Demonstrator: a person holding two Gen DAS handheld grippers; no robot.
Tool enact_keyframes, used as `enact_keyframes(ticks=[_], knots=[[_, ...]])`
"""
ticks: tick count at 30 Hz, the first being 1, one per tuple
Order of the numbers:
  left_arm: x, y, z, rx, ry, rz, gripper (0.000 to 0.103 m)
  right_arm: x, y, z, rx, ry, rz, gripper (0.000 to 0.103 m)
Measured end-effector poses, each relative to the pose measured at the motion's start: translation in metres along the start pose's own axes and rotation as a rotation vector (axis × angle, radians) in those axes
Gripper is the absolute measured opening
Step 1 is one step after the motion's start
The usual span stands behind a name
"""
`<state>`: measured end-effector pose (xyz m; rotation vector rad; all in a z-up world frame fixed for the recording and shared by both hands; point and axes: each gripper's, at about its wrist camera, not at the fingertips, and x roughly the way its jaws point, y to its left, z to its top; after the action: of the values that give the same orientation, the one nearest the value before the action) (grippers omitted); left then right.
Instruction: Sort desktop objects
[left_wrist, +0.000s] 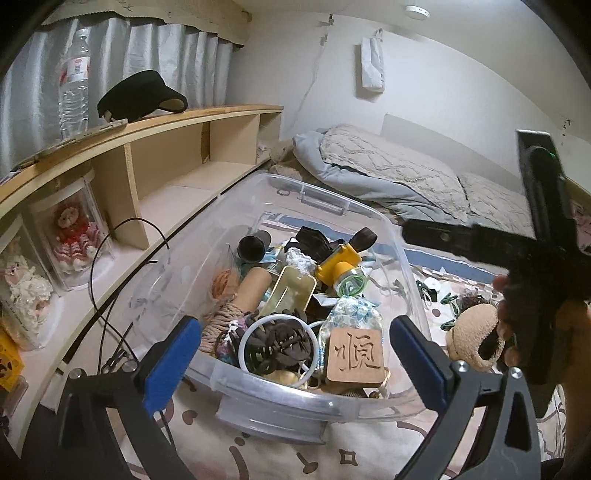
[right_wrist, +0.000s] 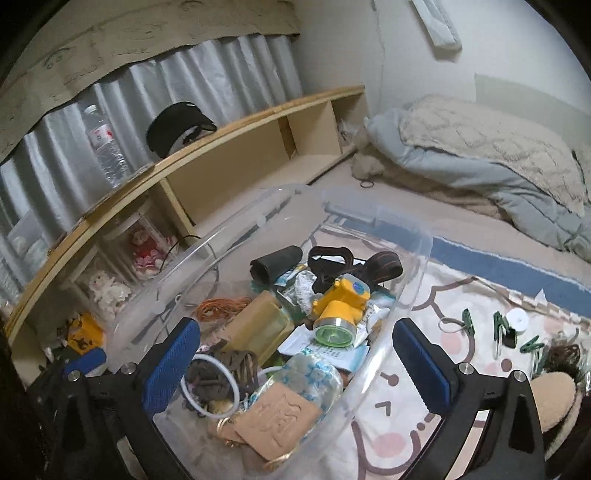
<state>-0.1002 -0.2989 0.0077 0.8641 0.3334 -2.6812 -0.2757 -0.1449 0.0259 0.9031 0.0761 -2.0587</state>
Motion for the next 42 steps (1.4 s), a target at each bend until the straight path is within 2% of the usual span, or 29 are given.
enact_keyframes(ticks=[7, 33, 42], knots=[[-0.016, -0.006, 0.002, 0.021, -0.026, 0.023, 0.103, -0.028, 0.005, -0.009, -0.04, -0.06, -0.028, 0.103], [-0.07, -0.024, -0.008, 0.021, -0.084, 0.027, 0.103, -0.111, 0.003, -0.055, -0.073, -0.157, -0.068, 0.103], [-0.093, -0.03, -0.013, 0.036, -0.108, 0.03, 0.103, -0.13, 0.002, -0.072, -0.082, -0.178, -0.11, 0.103]])
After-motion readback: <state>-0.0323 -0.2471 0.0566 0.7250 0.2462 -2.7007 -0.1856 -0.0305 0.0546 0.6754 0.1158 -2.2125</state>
